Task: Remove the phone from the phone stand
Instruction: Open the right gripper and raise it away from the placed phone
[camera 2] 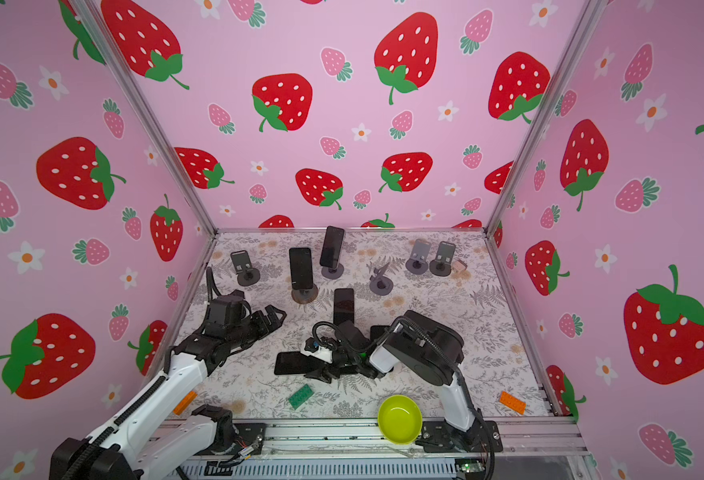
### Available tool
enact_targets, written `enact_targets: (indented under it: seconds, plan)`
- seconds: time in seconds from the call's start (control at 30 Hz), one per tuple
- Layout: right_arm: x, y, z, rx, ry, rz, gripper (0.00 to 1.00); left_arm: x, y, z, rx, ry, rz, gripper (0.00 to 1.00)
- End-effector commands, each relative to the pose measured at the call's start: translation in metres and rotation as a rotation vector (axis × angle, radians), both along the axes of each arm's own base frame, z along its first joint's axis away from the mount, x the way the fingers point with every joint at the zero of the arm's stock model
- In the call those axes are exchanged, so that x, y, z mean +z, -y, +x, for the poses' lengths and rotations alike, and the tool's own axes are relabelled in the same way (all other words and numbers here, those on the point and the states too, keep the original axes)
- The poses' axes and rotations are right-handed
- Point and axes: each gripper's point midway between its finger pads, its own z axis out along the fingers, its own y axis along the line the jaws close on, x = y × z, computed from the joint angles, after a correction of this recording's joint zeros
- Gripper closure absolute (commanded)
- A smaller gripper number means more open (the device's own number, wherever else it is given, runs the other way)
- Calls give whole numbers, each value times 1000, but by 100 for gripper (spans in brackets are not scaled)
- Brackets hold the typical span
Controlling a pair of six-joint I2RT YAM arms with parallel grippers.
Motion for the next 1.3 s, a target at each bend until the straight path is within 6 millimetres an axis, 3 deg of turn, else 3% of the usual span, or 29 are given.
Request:
enact_targets:
  seconds: [0.0, 0.27, 0.4, 0.63, 0.83, 1.1, 1.17, 1.27]
  plan:
    - [-7, 4, -3, 2, -13, -56, 21, 1, 0, 1, 9, 2, -12, 1]
    - [-4, 2, -4, 10, -23, -59, 20, -1, -1, 0, 12, -1, -14, 1]
    - [7, 0, -4, 11, -21, -34, 20, 0, 0, 1, 11, -1, -17, 1]
    - [63, -10, -1, 10, 1, 90, 19, 17, 0, 4, 11, 34, -22, 1]
    - [118, -8, 4, -14, 83, 193, 17, 44, -3, 12, 18, 107, -1, 1]
    - [178, 30, 33, -188, 247, 305, 15, 75, -5, 25, 24, 185, 15, 1]
    - [185, 47, 45, -260, 315, 317, 14, 85, -2, 27, 1, 207, 21, 1]
    - [180, 74, 66, -370, 357, 306, 12, 93, -3, 29, -12, 215, 42, 1]
